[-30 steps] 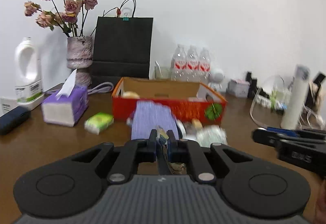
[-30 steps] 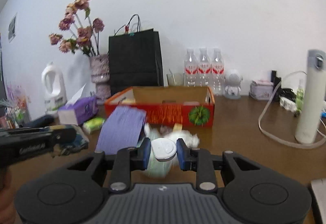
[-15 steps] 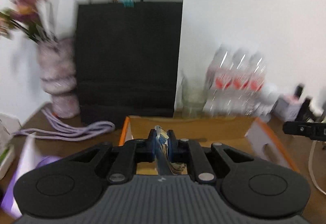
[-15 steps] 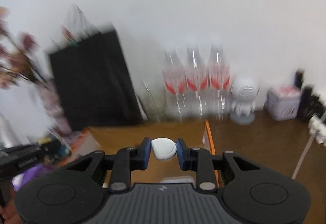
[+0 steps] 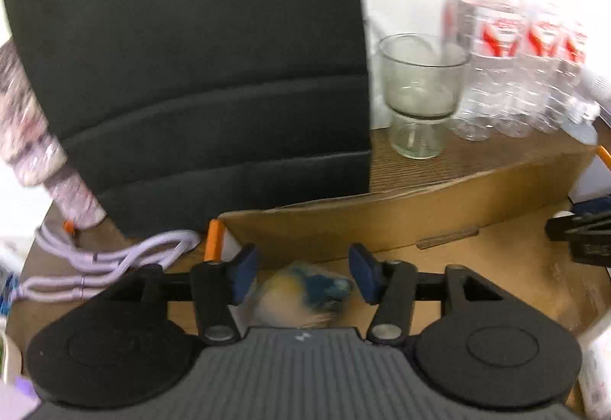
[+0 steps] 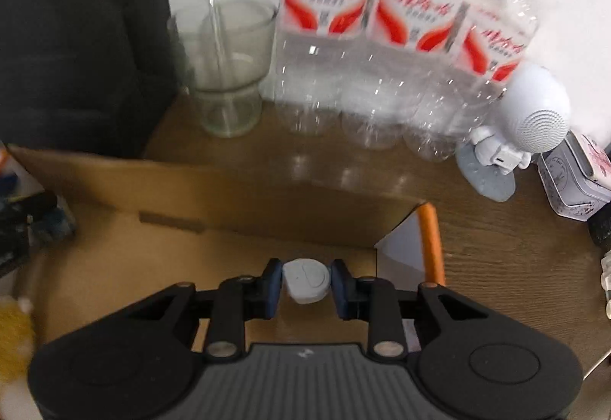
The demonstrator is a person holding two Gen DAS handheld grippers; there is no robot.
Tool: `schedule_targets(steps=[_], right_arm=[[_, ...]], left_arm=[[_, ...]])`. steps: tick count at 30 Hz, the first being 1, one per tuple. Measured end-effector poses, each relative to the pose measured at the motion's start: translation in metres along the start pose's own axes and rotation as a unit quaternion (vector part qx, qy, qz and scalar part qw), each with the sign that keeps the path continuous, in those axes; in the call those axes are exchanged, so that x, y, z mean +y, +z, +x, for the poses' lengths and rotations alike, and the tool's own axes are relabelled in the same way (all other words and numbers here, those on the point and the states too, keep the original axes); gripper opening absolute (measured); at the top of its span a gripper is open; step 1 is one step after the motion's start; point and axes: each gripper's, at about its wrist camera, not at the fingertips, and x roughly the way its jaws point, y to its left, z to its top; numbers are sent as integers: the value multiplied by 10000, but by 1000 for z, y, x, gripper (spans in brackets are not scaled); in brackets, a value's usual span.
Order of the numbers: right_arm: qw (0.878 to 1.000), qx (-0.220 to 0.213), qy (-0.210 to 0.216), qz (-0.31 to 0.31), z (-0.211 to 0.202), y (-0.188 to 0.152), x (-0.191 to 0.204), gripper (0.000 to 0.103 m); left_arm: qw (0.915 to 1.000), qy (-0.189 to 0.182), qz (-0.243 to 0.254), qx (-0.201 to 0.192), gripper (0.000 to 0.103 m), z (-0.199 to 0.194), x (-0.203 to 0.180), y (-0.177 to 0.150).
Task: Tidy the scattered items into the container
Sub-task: 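Carry the packet and white case into the cardboard box and open both tools, then move both tools back toward the purple pouch and green tissue pack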
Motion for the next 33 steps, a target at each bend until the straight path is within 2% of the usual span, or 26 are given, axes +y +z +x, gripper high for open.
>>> schedule_targets(steps=[3, 5, 7, 8, 10, 13, 17, 19, 20, 21, 23, 25, 29, 33], right_arm=[[9999, 5, -146, -18, -2, -1, 1, 33], [9997, -36, -178, 167, -12, 3, -5, 49], [9993, -124, -24, 361, -31, 5, -12, 55], [9990, -149, 71, 411, -40, 5, -14, 55], [9983, -200, 260, 479, -64, 3, -18, 56], [9967, -360, 435, 586, -100, -6, -23, 58], [9943, -590, 645, 614, -146, -24, -23, 59], [9899, -1016, 764, 632, -172, -41, -23, 62], [9853, -1322, 875, 630, -184, -52, -24, 73], [9800, -1631, 954, 619, -196, -67, -22, 78], [9699, -2136, 1001, 612, -213, -94, -15, 81], [9642, -2374, 1004, 623, -224, -111, -12, 81], [9469, -2928, 1045, 822, -251, -142, -12, 82], [9403, -3049, 1305, 765, -264, -177, -7, 86]], left_arm=[[9999, -31, 42, -130, 56, -12, 6, 2], [9998, -52, -55, -179, 57, -25, 13, 6], [9997, -56, -144, -211, 62, -40, 20, 9], [9996, -39, -194, -194, 70, -48, 23, 10], [9993, -105, -352, -61, 77, -62, 30, 9], [9980, -312, -540, 115, 81, -85, 37, 4], [9972, -224, -707, -64, 89, -130, 42, -6], [9948, -90, -903, -457, 94, -161, 42, -15], [9921, -19, -952, -812, 99, -178, 41, -23], [9888, 32, -929, -1164, 100, -191, 42, -29], [9797, 204, -781, -1835, 101, -216, 35, -44], [9727, 442, -791, -2138, 101, -235, 28, -56], [9583, 428, -1010, -2641, 103, -276, 25, -87], [9470, 705, -522, -3089, 103, -317, 9, -130]])
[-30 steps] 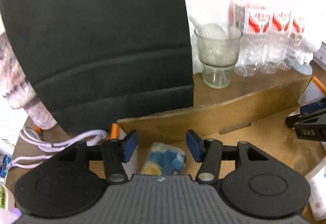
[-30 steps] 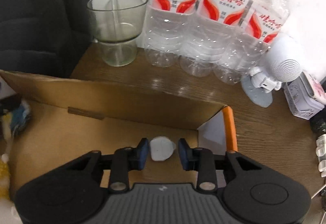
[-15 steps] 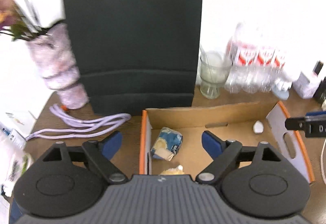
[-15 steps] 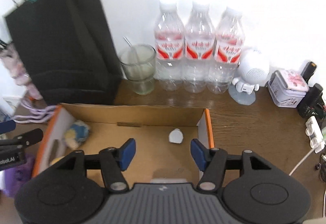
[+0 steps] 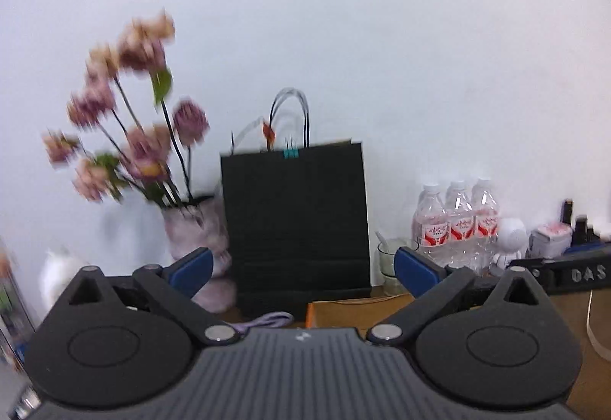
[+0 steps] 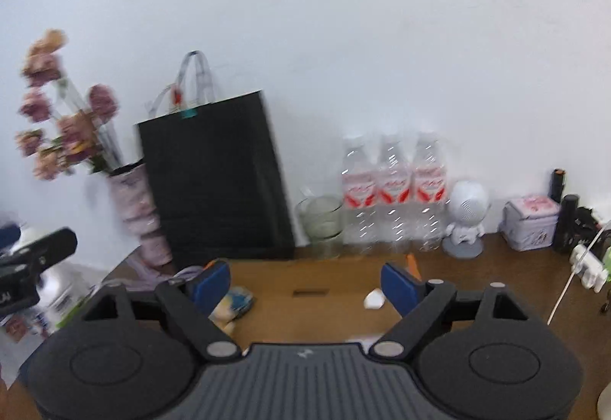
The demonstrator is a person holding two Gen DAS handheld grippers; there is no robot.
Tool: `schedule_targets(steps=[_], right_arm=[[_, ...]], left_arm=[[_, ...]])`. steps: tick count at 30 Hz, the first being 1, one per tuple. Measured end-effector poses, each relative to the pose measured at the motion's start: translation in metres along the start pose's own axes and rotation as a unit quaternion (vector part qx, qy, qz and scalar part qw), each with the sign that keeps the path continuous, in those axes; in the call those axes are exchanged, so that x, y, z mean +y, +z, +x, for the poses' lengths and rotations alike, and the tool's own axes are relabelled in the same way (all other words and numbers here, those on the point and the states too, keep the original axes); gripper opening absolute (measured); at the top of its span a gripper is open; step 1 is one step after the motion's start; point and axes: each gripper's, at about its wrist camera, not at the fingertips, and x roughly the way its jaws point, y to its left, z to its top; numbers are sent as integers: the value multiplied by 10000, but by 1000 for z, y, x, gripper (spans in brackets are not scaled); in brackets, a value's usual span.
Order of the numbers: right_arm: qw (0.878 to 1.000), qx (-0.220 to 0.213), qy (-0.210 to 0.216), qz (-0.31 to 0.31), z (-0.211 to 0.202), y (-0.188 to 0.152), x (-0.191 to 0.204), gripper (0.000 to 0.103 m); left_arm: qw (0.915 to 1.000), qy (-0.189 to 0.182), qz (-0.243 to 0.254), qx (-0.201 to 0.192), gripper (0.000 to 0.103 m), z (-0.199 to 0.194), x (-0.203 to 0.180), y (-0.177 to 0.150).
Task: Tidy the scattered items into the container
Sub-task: 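Move both tools back toward the purple pouch and green tissue pack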
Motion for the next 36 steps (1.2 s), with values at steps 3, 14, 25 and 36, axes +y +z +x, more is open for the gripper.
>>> schedule_targets(steps=[3, 14, 25, 36], right_arm=[[9998, -46, 167, 19, -23, -28, 6, 87], [9985, 199, 513, 22, -105, -148, 21, 89], [9995, 104, 117, -270, -121, -184, 20, 89], [9989, 353, -64, -308, -98, -187, 10, 90]], left_arm=[[9993, 102, 173, -302, 103, -49, -3, -19], [9990, 43, -428, 130, 103, -130, -8, -107], [9918, -388, -853, 867, 103, -119, -16, -156], [9813, -830, -971, 1440, 103, -46, 32, -172]])
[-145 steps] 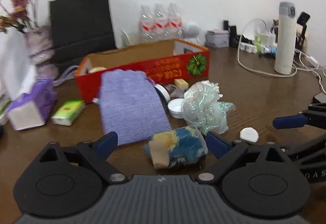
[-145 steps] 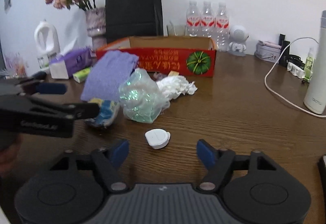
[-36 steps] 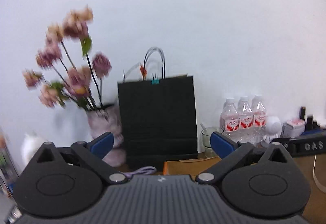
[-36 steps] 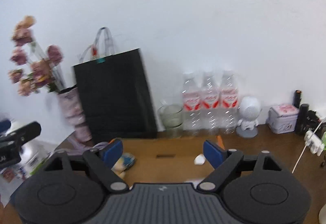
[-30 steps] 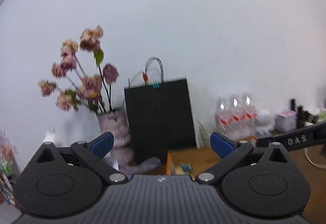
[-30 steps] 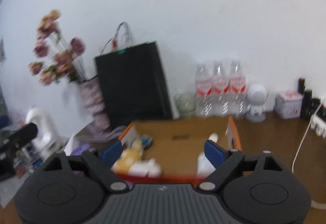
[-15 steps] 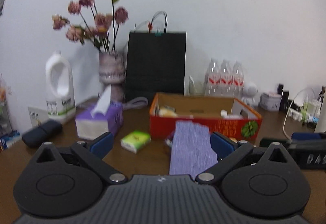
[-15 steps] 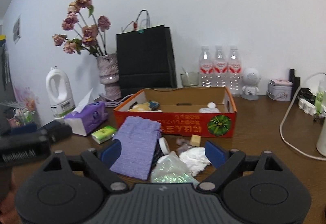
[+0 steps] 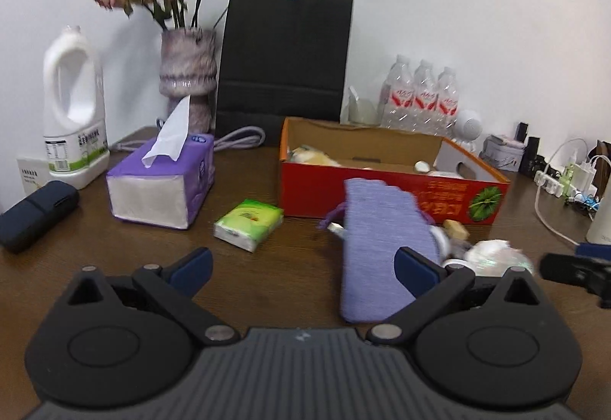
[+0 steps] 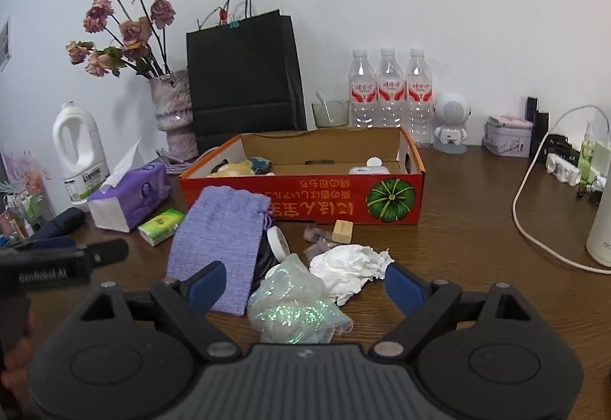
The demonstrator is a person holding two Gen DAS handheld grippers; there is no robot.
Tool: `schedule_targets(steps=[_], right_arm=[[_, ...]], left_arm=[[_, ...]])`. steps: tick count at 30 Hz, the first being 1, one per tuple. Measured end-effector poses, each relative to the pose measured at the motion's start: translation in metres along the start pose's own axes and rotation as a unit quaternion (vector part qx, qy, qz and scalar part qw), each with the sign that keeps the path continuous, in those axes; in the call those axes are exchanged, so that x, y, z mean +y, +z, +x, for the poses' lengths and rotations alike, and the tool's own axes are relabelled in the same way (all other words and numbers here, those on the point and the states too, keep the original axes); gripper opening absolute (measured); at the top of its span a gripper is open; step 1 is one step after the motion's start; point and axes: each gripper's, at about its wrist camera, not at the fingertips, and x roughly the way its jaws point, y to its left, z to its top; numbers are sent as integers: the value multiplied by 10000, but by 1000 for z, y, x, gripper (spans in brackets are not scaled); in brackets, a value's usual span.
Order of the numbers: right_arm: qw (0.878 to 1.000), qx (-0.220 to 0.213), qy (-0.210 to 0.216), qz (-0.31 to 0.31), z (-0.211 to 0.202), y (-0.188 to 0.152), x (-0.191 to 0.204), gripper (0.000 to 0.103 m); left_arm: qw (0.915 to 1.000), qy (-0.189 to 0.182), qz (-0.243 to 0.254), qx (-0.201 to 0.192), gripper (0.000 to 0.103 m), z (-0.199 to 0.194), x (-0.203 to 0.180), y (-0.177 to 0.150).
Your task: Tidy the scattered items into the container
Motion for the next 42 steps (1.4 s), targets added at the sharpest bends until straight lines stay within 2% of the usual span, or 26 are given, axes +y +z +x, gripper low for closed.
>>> schedule_targets(steps=[2, 5, 7, 11, 13, 15, 16, 17, 18, 19, 20, 21, 22, 23, 24, 25, 27, 30, 32, 34, 36, 40, 42], right_arm=[[9999, 90, 92, 24, 11, 2, 1, 90], [9991, 52, 415, 53, 25, 6, 6, 90], [9970, -78, 765, 106, 33, 8, 11, 90], [9939, -108, 1093, -83, 60, 17, 32, 88], [9950, 69, 962, -253, 81, 24, 45, 88], [9974, 380, 555, -263, 107, 29, 53, 88], [9978, 519, 383, -154, 120, 30, 53, 87], [9974, 658, 290, 9, 131, 30, 51, 79], [9964, 755, 323, 203, 139, 29, 48, 78], [9959, 719, 439, 319, 141, 29, 45, 73], [9959, 663, 522, 316, 141, 28, 45, 59], [9963, 604, 555, 266, 139, 27, 46, 52], [9969, 531, 546, 221, 136, 27, 48, 41], [9975, 471, 502, 157, 133, 26, 49, 19], [9982, 410, 444, 61, 128, 26, 51, 5], [9983, 386, 441, -18, 123, 27, 53, 1], [9977, 348, 590, -8, 109, 29, 52, 1], [9978, 57, 643, -168, 72, 30, 53, 1], [9965, 6, 822, -139, 42, 28, 51, 0], [9943, 64, 1060, 2, 15, 21, 46, 1], [9939, 191, 1085, -34, -3, 13, 43, 1], [9934, 715, 890, 73, -20, -5, 33, 1], [9915, 1009, 814, 86, -23, -11, 27, 1]], left_arm=[[9999, -27, 148, 83, 103, 20, 12, 10], [9982, -188, 211, 538, 103, 57, 31, 25], [9980, -261, 222, 531, 103, 79, 40, 32], [9971, -50, 450, 618, 103, 121, 50, 38], [9951, -129, 466, 857, 103, 137, 54, 35], [9940, -162, 422, 993, 103, 145, 55, 31], [9936, -175, 410, 1039, 96, 146, 54, 29], [9934, -182, 375, 1073, 80, 147, 55, 27], [9939, -115, 360, 1041, 75, 145, 55, 25], [9942, -10, 398, 999, 59, 143, 55, 24], [9941, 60, 454, 985, 46, 140, 53, 23], [9942, 59, 449, 979, 46, 138, 53, 23], [9944, 7, 354, 996, 46, 135, 54, 23], [9948, -61, 220, 990, 46, 130, 56, 21], [9951, -104, 112, 979, 46, 125, 57, 20], [9956, -112, 15, 933, 46, 117, 57, 18], [9967, 4, -118, 805, 46, 94, 53, 13], [9988, 100, -100, 461, 46, 47, 45, 4], [9993, 21, 7, 361, 46, 19, 37, -5], [9992, -108, -95, 374, 46, -4, 29, -17], [9984, -273, -232, 439, 47, -21, 20, -31], [9982, -42, -65, 601, 47, -41, -3, -53], [9975, -74, 1, 696, 47, -50, -10, -62]])
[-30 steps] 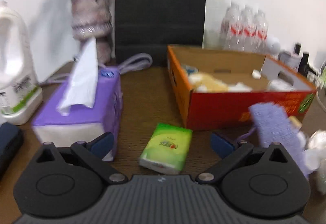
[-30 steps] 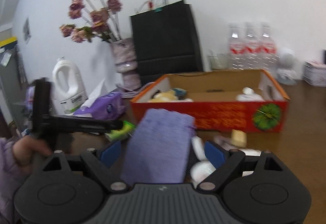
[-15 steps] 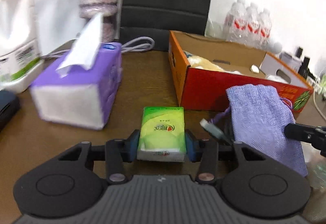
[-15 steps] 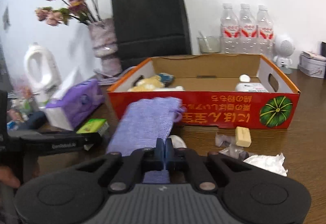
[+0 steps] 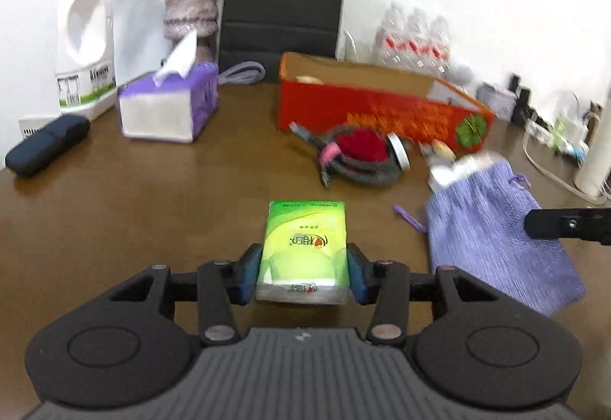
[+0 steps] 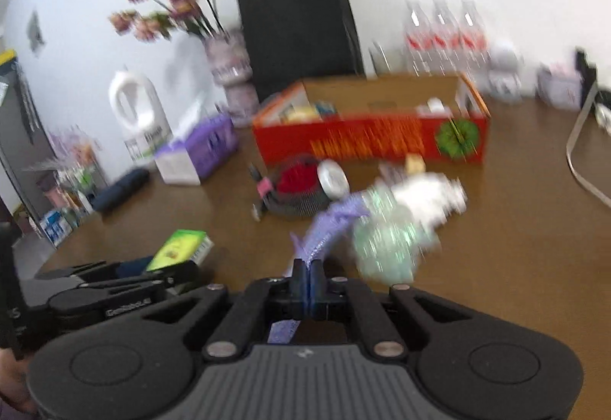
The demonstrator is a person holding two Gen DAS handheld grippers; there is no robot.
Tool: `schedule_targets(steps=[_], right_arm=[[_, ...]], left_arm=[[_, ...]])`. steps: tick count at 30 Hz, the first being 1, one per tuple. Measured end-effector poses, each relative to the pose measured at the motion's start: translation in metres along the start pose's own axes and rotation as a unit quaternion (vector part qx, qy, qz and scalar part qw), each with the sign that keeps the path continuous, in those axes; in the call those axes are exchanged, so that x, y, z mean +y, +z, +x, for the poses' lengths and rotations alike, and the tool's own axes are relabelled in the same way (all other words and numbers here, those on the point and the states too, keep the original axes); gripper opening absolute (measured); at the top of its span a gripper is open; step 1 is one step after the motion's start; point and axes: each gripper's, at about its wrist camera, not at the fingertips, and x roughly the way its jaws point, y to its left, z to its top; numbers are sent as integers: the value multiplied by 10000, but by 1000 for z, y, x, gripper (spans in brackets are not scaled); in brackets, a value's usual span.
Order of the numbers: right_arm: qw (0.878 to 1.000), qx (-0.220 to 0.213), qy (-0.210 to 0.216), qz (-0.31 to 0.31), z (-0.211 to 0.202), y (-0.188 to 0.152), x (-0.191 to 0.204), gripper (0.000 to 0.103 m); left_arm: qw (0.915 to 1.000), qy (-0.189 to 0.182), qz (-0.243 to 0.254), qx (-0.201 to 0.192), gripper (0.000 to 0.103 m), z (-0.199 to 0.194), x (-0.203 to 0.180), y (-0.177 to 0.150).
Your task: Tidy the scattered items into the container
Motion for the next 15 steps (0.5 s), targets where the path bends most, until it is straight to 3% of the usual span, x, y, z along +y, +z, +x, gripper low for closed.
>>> schedule_targets(steps=[3, 7, 8, 10, 12, 15], right_arm=[[9989, 244, -212, -341, -5, -8, 0, 1], [9950, 536, -642, -546, 7, -15, 3, 14], [9951, 568, -672, -440, 10, -16, 2, 23], [9962, 599, -621, -115, 12, -15, -1, 43], [9965, 577, -588, 124, 15, -13, 0, 51], [9955, 637, -699, -18, 23, -13, 11, 65]], left_arm=[[9995, 102, 255, -149, 50, -11, -11, -11], [9990, 119, 401, -127, 73, -11, -13, -16], [9990, 105, 423, -129, 80, -11, -12, -15], [9988, 93, 432, -207, 83, -13, -8, -13], [9992, 25, 335, -217, 83, -12, -3, -8], [9999, -9, 116, -114, 83, -5, 6, -4]])
